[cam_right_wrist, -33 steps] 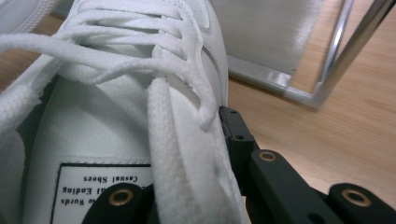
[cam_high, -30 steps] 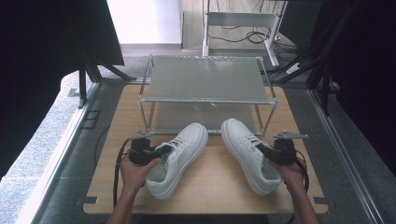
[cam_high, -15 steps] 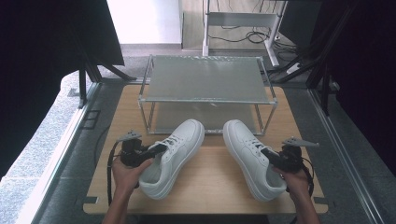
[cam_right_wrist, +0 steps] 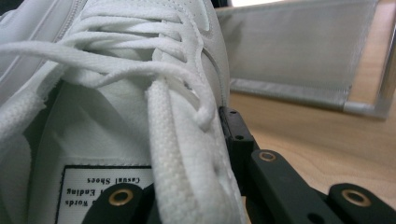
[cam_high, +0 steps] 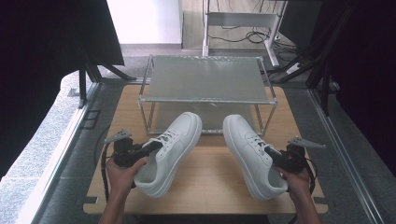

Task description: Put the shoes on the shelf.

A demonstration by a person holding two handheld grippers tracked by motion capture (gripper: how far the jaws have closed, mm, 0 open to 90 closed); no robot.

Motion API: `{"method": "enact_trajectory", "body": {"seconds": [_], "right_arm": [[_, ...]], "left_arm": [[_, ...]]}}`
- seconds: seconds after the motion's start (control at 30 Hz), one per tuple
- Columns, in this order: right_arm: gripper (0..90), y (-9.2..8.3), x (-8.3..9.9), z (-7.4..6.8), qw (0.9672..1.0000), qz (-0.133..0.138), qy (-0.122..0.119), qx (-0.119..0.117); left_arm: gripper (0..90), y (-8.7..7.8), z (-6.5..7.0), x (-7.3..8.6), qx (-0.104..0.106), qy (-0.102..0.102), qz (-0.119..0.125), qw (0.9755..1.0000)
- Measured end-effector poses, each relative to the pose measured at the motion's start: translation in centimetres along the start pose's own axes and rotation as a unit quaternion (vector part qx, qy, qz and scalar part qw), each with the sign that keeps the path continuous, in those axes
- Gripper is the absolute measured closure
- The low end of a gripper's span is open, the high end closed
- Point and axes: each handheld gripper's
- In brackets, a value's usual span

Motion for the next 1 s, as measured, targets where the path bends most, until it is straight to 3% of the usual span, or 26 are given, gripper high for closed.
{"method": "enact_trajectory", "body": {"seconds": [0.23,0.47,0.6,0.67,0.8,1.0], "right_arm": [[86.9,-0.4,-0.7,-0.3,0.9989,0.03,0.027,-0.025],[86.9,-0.2,-1.9,-0.8,0.9981,0.047,0.028,-0.03],[86.9,0.3,-3.3,-1.3,0.9972,0.058,0.025,-0.041],[86.9,0.5,-4.1,-1.7,0.9966,0.063,0.025,-0.047],[86.9,0.8,-5.9,-2.2,0.9952,0.078,0.027,-0.054],[86.9,1.1,-8.1,-3.1,0.9935,0.1,0.027,-0.048]], "left_arm": [[82.6,-0.6,0.4,-0.9,0.026,-0.014,0.022,0.9993],[82.5,-0.1,1.0,-2.7,0.041,-0.008,0.041,0.9983],[82.5,0.5,1.0,-3.8,0.065,-0.021,0.047,0.9965],[82.5,0.8,1.3,-4.5,0.076,-0.014,0.043,0.9961],[82.5,1.3,2.2,-6.2,0.079,0.007,0.046,0.9958],[82.6,2.2,2.6,-8.3,0.084,0.0,0.069,0.9941]]}}
Point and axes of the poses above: each handheld gripper's, and its own axes: y roughly forward along the jaws, x roughly out of its underside, z roughly to its right, and after that the axes turned 14 degrees about z, right-handed
